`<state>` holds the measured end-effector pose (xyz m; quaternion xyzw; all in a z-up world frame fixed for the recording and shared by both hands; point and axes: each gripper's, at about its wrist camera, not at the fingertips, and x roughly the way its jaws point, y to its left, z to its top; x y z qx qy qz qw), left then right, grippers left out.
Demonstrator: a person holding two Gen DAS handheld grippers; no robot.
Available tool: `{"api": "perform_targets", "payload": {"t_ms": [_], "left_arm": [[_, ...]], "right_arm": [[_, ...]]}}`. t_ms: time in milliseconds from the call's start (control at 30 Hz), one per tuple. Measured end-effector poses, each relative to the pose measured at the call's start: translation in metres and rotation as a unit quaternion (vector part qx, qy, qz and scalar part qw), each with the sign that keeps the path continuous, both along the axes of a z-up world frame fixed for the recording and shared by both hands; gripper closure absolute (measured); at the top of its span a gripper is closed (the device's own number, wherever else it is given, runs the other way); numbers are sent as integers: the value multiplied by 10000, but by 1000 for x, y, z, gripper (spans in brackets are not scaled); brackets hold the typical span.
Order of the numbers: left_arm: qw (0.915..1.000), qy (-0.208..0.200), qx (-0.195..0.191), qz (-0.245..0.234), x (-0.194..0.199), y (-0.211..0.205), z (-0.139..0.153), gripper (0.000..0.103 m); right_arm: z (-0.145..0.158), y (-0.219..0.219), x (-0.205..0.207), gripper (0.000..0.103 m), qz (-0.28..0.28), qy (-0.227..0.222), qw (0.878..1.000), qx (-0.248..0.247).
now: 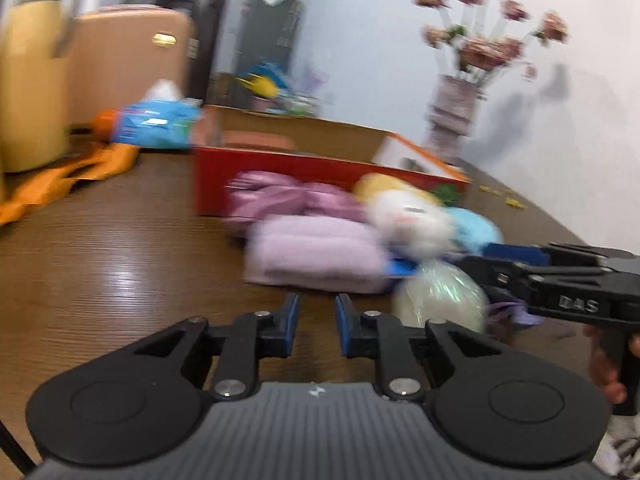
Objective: Organize soft objects
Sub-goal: 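Grasp the clear bag of white stuffing with the left gripper while the right gripper grasps the wrapped snack, then carry the stuffing bag and snack into the box and open both grippers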
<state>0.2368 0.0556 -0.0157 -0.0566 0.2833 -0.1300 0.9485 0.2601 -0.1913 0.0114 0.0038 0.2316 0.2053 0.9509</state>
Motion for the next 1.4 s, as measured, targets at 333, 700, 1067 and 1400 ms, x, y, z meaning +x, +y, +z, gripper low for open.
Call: {"api": "perform_targets", "payload": {"t_ms": [333,700,1067,1400], "left_arm": [[9958,-488,-624,-460,-6,26,13,22],[9919,201,-271,-1223,-13,-11,-4,27],[9986,60,-303,-422,-16,4,5,56],[9997,-58,-97,-230,10,-13,19,56]], "right_arm": [[4,41,-7,58,26,-222,9989,-414],[19,-28,12,55,-1377,-275,9884,-583],[3,-60,57,58,-1212,40,9924,-210],[-19,-34,92,77,-875,933,9918,67]]}}
